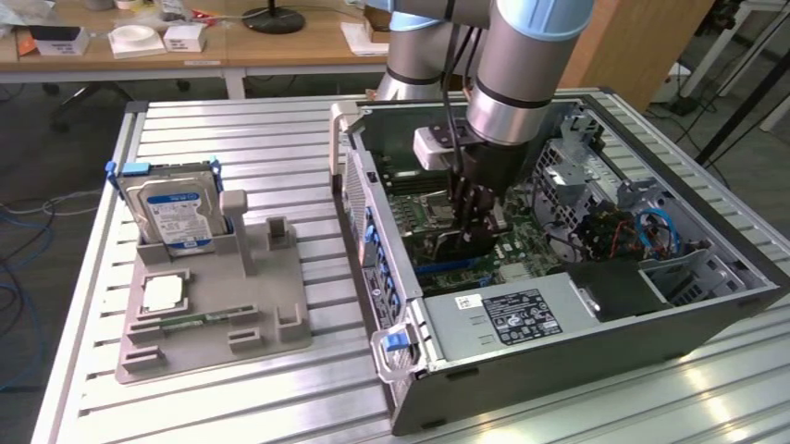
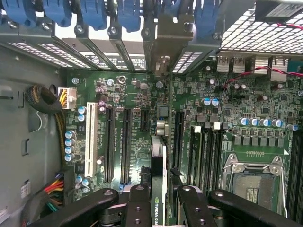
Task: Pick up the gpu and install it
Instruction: 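Insert the gpu into the slot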
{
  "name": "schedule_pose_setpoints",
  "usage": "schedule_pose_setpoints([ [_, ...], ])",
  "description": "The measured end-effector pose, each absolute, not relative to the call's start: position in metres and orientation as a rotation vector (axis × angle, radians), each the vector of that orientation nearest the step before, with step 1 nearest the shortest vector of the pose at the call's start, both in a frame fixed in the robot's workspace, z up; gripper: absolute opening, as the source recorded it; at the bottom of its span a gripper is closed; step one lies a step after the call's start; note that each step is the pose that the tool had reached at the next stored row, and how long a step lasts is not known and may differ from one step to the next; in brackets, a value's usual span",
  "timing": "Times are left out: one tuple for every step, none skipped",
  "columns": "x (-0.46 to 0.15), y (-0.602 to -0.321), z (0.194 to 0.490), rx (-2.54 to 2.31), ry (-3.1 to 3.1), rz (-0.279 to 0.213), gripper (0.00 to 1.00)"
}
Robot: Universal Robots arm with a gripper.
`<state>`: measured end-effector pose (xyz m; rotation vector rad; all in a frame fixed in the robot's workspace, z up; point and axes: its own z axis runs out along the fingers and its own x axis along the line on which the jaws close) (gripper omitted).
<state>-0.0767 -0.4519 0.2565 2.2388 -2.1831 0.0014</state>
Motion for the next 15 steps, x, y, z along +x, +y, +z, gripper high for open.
schedule_pose_setpoints([
  [-0.0767,-0.4518,0.2561,2.239,-2.183,0.002,0.26],
  [-0.0767,-0.4517,0.2559,2.239,-2.183,0.001,0.26],
  [-0.0768,-0.4514,0.2558,2.239,-2.183,0.002,0.26],
  [-0.0769,-0.4510,0.2557,2.239,-2.183,0.001,0.26],
  [-0.0769,-0.4506,0.2556,2.239,-2.183,0.001,0.26],
  [-0.0770,-0.4504,0.2555,2.239,-2.183,0.001,0.26],
  [-0.0771,-0.4504,0.2554,2.239,-2.183,0.001,0.26],
  [-0.0774,-0.4505,0.2553,2.239,-2.183,0.002,0.26],
  [-0.0775,-0.4504,0.2549,2.239,-2.183,0.002,0.26],
  [-0.0777,-0.4504,0.2546,2.239,-2.183,0.002,0.26],
  [-0.0778,-0.4504,0.2544,2.239,-2.183,0.002,0.26],
  [-0.0779,-0.4504,0.2541,2.239,-2.183,0.002,0.26],
  [-0.0779,-0.4504,0.2540,2.238,-2.183,0.002,0.26],
  [-0.0780,-0.4504,0.2540,2.238,-2.183,0.002,0.26],
  [-0.0780,-0.4504,0.2539,2.238,-2.183,0.002,0.26],
])
